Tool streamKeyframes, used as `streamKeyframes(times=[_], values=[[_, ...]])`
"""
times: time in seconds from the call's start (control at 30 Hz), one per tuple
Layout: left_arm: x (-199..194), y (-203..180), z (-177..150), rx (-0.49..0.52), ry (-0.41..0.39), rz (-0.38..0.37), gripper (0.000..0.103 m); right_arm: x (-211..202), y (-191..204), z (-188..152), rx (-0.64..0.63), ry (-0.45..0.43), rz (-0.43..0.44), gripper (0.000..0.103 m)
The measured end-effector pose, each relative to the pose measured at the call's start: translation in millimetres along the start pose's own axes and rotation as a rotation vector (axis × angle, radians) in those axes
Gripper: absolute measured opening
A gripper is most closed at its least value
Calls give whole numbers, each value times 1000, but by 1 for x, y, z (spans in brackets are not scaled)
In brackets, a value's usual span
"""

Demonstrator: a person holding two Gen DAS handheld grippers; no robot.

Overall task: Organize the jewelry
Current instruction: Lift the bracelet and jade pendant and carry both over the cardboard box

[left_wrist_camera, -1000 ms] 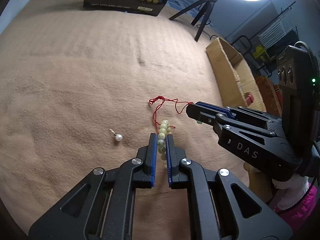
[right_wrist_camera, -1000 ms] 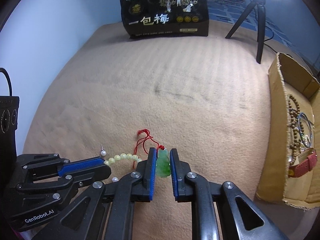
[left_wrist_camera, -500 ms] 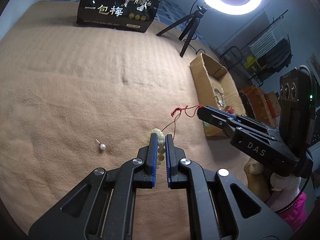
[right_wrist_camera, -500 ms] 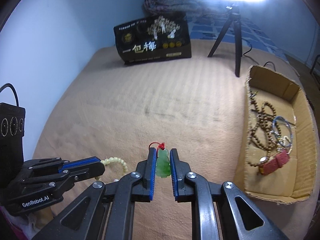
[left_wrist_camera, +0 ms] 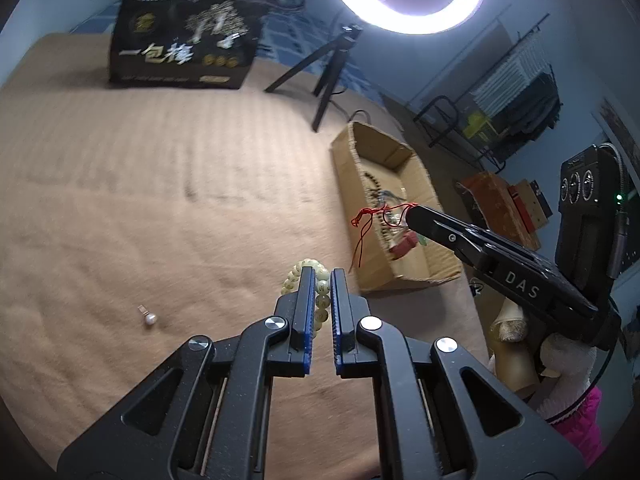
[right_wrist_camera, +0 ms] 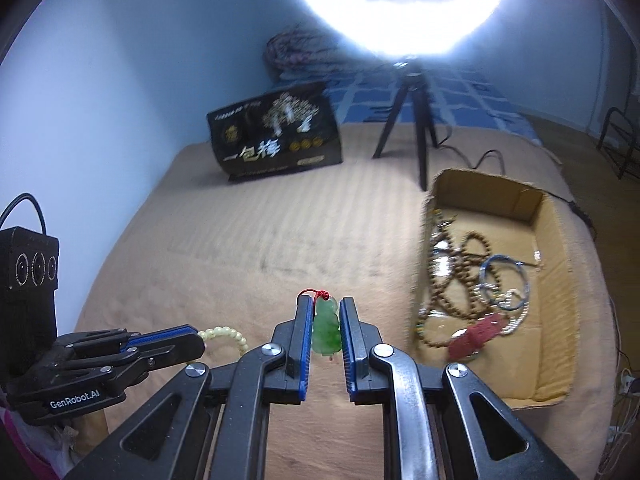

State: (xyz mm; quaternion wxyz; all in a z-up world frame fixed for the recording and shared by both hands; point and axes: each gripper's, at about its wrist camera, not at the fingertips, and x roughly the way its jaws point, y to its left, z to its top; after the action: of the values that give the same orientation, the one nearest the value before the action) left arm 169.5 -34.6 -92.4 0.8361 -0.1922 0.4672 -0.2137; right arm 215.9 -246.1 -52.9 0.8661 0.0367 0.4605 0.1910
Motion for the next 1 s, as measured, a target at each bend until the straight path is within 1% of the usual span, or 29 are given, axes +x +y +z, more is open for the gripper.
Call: streamKeyframes(times=[0.17, 0.33, 0.57, 0.73, 1.0], values=[[7, -26, 7, 33, 1, -30, 5, -19, -26, 4, 27, -41, -44, 12], [20, -53, 18, 78, 3, -48, 5, -34, -52, 6, 76, -71, -65, 12], [40, -77, 30, 96, 13, -71, 5, -48, -88, 9, 135, -99, -114, 12], [55, -92, 40, 108, 13, -78, 5, -49, -108, 9, 165, -96, -143, 12], [85, -103, 52, 115, 22, -88, 5, -36, -136, 3, 198, -58, -190, 12]])
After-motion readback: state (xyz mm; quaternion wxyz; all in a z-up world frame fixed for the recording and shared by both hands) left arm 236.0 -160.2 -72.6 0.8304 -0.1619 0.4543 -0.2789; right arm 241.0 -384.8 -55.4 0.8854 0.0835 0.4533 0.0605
